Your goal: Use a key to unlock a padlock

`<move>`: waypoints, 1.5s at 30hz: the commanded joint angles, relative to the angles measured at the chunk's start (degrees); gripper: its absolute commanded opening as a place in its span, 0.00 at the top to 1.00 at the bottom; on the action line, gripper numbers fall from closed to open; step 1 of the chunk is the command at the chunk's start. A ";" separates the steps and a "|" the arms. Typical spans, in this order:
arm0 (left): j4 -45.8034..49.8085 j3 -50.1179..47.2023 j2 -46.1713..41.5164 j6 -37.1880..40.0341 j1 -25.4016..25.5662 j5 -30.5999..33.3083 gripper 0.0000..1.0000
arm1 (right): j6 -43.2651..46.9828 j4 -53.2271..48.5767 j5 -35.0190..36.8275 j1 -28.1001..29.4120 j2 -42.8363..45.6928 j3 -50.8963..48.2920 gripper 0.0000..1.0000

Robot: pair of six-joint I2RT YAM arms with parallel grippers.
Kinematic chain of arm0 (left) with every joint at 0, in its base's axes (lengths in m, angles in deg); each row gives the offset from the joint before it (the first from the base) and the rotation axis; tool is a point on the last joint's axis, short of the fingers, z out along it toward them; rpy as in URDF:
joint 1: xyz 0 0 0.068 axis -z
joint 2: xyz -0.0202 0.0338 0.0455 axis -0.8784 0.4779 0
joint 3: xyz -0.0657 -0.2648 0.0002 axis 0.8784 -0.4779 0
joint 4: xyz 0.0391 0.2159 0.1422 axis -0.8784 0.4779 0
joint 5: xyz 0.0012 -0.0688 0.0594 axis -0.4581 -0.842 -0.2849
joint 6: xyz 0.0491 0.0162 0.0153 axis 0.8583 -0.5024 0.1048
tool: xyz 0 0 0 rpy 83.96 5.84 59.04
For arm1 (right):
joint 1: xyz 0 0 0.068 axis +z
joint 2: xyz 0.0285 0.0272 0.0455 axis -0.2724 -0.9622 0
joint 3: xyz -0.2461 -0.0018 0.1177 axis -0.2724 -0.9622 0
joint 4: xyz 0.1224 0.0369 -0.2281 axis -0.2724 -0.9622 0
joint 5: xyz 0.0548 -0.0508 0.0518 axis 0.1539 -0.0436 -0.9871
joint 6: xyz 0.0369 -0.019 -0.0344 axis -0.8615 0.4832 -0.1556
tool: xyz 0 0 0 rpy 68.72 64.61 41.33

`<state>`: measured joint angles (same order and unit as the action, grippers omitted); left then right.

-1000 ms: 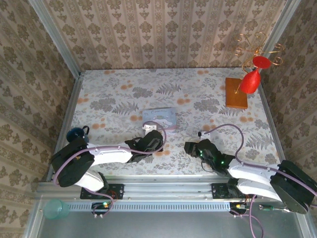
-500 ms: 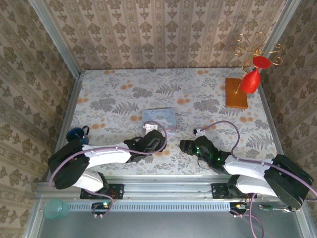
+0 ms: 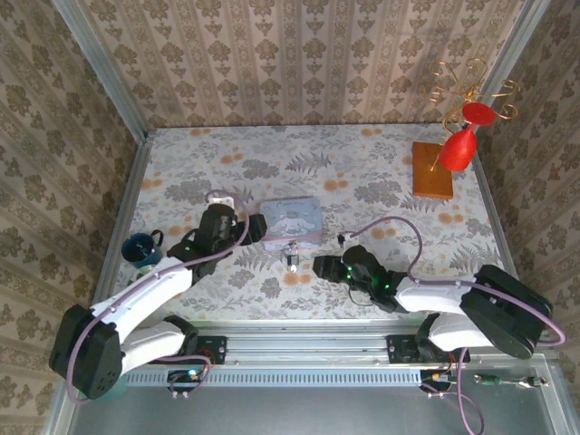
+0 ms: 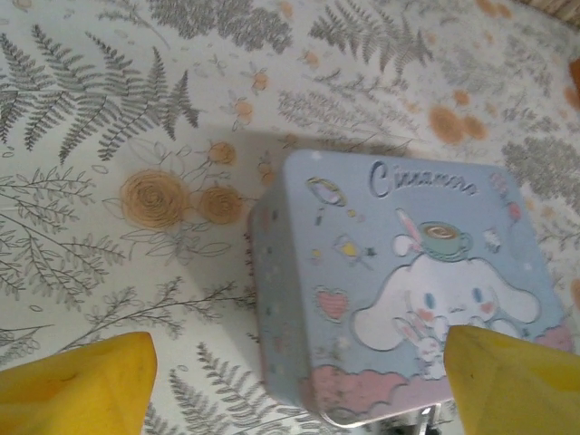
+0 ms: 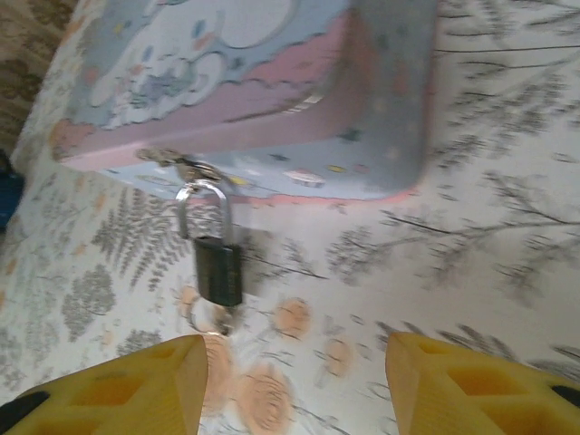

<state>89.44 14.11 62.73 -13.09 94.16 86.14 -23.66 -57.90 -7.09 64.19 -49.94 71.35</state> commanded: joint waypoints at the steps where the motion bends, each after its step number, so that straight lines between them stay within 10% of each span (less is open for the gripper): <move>1: 1.37 1.89 3.84 5.15 -3.47 -11.96 0.16 | -0.99 3.31 -2.78 0.67 -2.93 2.79 0.44; 12: -7.64 2.17 14.02 3.12 -7.61 -21.51 0.14 | -0.69 1.76 -4.54 0.80 -14.09 10.08 0.43; 45: -5.63 2.55 21.31 3.39 -3.79 -14.97 0.22 | -1.15 -7.76 -2.71 2.43 -23.51 19.97 0.56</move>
<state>80.33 16.41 82.25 -10.23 89.75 69.11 -24.80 -64.04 -10.15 65.83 -72.21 90.56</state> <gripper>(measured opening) 0.783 0.441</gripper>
